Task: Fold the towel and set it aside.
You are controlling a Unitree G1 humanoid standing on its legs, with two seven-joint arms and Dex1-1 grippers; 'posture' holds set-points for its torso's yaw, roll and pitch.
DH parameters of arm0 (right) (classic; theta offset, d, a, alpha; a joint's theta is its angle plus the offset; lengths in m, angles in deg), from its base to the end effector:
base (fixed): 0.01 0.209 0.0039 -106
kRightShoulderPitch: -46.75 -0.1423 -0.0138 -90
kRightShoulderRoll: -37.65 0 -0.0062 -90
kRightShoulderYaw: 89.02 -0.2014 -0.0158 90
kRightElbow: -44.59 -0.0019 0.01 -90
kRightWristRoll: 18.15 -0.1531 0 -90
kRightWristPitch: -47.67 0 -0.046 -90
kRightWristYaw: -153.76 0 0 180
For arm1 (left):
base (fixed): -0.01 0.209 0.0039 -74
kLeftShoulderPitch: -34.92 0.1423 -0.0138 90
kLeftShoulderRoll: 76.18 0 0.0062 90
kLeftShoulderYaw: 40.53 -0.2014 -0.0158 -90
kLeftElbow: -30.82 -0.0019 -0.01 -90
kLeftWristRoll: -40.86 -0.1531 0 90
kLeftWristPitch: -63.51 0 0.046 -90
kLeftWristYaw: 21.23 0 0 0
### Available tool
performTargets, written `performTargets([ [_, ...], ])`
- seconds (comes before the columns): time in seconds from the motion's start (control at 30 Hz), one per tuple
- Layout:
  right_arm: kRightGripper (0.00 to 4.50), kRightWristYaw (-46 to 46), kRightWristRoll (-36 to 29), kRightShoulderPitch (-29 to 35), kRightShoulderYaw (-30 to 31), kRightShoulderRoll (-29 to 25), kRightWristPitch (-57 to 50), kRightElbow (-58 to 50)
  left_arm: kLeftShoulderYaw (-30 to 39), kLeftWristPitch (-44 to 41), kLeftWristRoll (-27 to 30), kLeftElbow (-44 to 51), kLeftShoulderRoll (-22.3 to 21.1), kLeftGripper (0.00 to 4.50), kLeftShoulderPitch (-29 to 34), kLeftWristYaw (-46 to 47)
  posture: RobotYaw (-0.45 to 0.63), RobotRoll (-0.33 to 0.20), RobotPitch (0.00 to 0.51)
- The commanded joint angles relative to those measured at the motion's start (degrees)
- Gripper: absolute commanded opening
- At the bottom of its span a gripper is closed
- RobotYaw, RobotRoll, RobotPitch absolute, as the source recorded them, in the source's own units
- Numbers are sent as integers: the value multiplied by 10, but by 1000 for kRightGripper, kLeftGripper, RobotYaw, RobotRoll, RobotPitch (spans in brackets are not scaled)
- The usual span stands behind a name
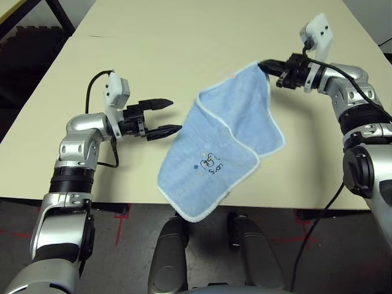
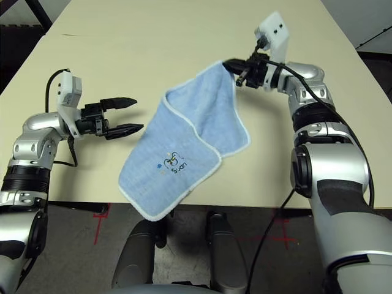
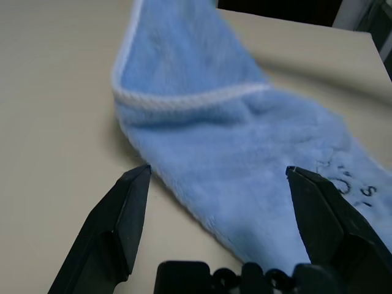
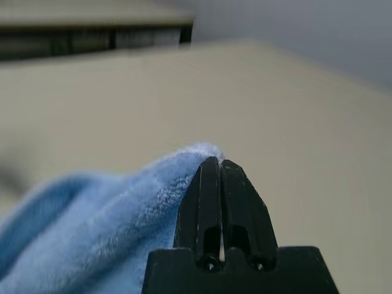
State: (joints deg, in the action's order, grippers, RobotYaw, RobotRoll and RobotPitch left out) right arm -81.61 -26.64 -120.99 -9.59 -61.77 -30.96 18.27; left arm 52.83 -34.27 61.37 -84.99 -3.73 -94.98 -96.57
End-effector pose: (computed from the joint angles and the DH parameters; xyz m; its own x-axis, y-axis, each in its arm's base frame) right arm 0.4001 -0.2186 0.2891 0.6201 0.7321 0.2820 -0.6260 0.6783 -0.3847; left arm 0.3381 0.2694 0.1745 0.3873 -0.9188 -0.0765 0.9078 0.3656 0.2054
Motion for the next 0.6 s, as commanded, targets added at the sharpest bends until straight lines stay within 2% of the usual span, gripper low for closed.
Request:
performTargets([
  [0.03,36,7,-29,-59,-20,5,22,-22,-7,7,-3,-13,9,4500,-11,0,19,0,256],
  [0.4,36,72,-39,-222,-34,1,93,11,-11,16,-7,-32,39,4500,-29,9,9,0,253],
  [0.6,36,93,-18,-229,-22,-8,112,27,5,10,-1,-50,61,4500,-54,47,9,0,253],
])
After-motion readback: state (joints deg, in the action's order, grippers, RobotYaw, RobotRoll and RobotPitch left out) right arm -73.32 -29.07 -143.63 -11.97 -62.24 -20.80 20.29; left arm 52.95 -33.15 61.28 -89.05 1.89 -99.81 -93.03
